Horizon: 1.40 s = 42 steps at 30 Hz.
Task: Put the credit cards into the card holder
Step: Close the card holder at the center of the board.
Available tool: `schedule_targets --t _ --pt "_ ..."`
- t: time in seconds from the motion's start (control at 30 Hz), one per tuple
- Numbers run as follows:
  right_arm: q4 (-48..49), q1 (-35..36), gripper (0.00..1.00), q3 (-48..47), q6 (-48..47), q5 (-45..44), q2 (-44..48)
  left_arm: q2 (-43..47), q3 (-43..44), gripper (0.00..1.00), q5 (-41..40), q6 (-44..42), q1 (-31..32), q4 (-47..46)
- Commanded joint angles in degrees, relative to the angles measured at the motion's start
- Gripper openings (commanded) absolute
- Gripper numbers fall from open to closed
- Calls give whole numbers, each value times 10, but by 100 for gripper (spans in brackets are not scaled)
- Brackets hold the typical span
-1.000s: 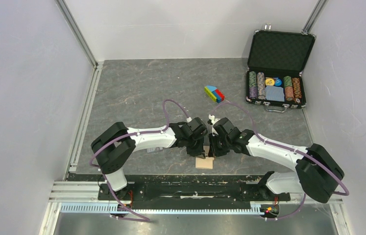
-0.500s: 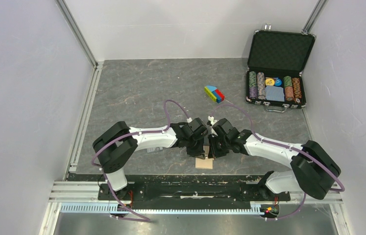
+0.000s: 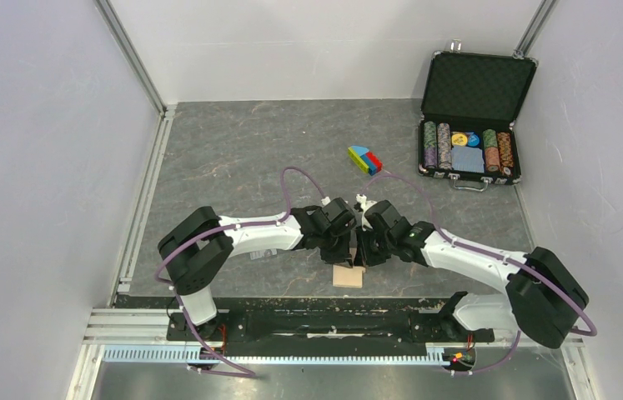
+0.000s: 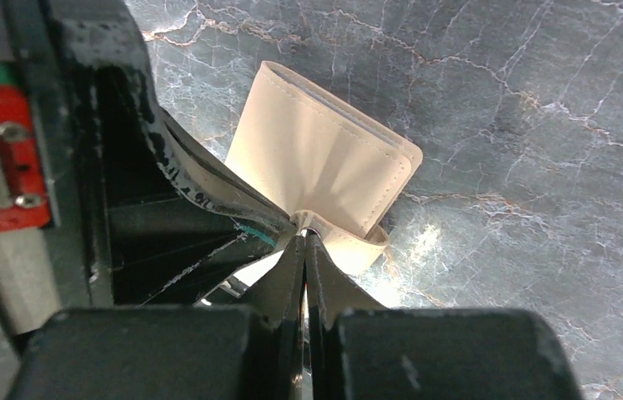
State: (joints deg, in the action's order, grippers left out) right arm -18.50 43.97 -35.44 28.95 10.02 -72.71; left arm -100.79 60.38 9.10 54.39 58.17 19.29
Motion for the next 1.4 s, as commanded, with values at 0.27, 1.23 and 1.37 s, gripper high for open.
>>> schedule_targets --t 0.27,1.23,1.37 --pt "24 -1 0 -3 2 -8 -24 8 4 2 -23 -14 3 4" --pt "15 0 0 -9 5 -14 -8 23 -8 19 -6 5 2 -33" --pt "15 0 0 -3 5 -15 -8 21 -17 20 -7 7 0 -45"
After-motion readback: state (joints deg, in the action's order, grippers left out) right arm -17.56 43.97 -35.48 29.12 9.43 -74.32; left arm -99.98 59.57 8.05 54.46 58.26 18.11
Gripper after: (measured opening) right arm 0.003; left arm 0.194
